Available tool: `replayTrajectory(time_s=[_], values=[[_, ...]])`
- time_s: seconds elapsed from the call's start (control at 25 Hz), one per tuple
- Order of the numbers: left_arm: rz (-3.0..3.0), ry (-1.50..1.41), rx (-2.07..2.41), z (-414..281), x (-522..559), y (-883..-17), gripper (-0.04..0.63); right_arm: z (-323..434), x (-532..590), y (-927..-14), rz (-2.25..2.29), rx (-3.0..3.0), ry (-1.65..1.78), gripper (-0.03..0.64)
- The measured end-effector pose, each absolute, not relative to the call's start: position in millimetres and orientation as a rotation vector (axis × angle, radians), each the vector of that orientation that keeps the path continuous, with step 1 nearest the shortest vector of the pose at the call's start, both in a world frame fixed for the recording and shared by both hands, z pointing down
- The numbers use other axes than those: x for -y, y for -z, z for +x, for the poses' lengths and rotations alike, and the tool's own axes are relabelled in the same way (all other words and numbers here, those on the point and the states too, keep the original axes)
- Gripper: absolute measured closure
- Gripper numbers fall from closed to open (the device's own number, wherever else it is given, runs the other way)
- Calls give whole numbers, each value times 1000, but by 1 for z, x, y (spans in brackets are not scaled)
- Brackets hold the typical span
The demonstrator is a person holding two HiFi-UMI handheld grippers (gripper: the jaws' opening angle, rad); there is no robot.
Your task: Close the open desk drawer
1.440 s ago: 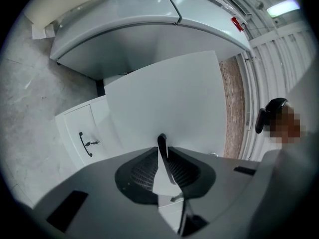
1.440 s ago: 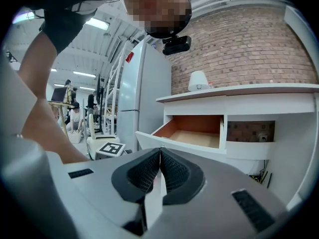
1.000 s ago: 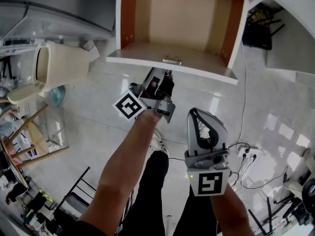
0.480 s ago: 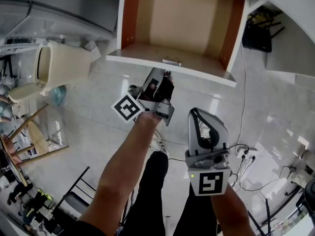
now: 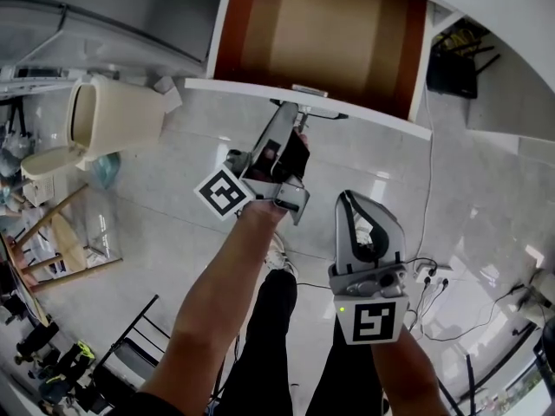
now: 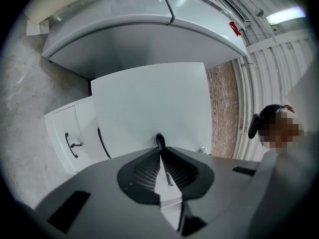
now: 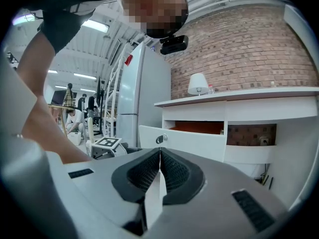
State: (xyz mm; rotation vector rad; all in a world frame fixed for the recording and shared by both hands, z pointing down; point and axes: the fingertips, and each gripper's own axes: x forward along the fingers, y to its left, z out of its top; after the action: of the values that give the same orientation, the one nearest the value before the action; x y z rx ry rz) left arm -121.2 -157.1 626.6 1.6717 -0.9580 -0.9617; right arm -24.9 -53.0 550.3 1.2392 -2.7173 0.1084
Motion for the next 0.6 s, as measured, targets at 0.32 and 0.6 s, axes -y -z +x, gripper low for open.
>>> replayTrajectory(time_s=[0.32,0.6], values=[[1653,968,962,-125,164,-608,552,-26,61,-537,1281,2724,-109,589],[1623,934,984,-122,168,-605,552,-20,67,-525,1310,2720,-122,589]])
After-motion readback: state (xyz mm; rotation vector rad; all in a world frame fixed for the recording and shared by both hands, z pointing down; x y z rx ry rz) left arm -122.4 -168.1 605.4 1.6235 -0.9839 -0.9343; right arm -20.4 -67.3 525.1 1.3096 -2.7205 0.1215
